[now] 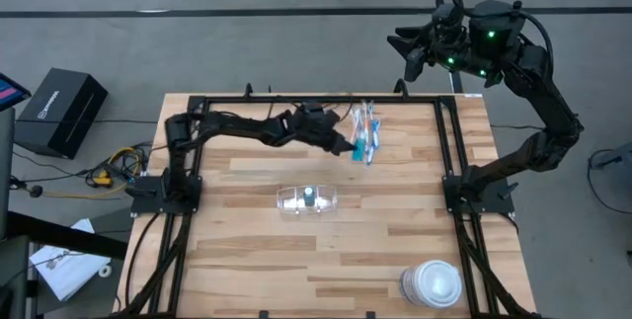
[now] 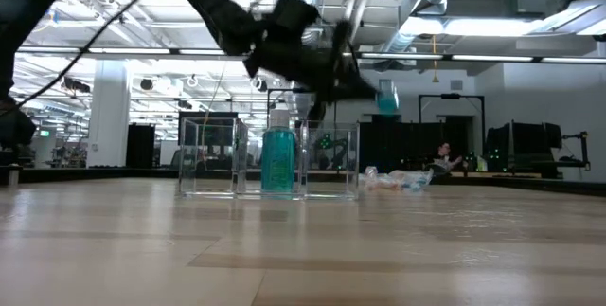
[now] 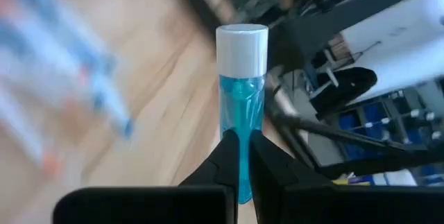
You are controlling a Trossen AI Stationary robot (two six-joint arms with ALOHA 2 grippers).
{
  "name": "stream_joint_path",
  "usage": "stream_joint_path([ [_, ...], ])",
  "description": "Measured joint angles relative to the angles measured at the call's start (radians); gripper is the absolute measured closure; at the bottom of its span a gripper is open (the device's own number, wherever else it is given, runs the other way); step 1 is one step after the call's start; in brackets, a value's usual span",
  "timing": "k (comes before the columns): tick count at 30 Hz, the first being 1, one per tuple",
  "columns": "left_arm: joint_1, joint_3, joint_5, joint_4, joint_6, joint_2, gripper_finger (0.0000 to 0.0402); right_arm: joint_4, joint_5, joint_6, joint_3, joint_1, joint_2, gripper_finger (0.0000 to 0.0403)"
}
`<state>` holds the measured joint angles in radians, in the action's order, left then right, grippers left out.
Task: Pick & Place toothbrushing station
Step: Put the blue mouthwash into the transparent organizer
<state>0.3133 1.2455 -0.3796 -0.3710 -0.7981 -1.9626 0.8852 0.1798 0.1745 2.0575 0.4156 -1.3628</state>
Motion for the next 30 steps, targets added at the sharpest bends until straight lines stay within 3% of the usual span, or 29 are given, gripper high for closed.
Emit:
stream_joint_path([
  [3,0.006,0.0,0.023,0.004,0.117,0.081,0.0396,0.001,-0.004,-0.001,0.0,0.0,0.0,0.0248],
  [6,0.014,0.001,0.026,0.066,0.231,0.17,0.0396,0.011,-0.102,-0.006,0.0,0.004,0.0,0.0246],
  [14,0.037,0.001,-0.009,0.483,0.521,0.384,0.0396,0.136,-0.332,0.009,0.0,0.05,-0.03,0.0245],
  [22,0.064,0.001,-0.082,0.698,0.635,0.538,0.0396,0.232,-0.497,-0.015,-0.001,0.056,-0.105,0.0243],
  [30,0.072,0.0,-0.134,0.827,0.642,0.581,0.0396,0.237,-0.621,-0.055,-0.001,0.038,-0.194,0.0241],
])
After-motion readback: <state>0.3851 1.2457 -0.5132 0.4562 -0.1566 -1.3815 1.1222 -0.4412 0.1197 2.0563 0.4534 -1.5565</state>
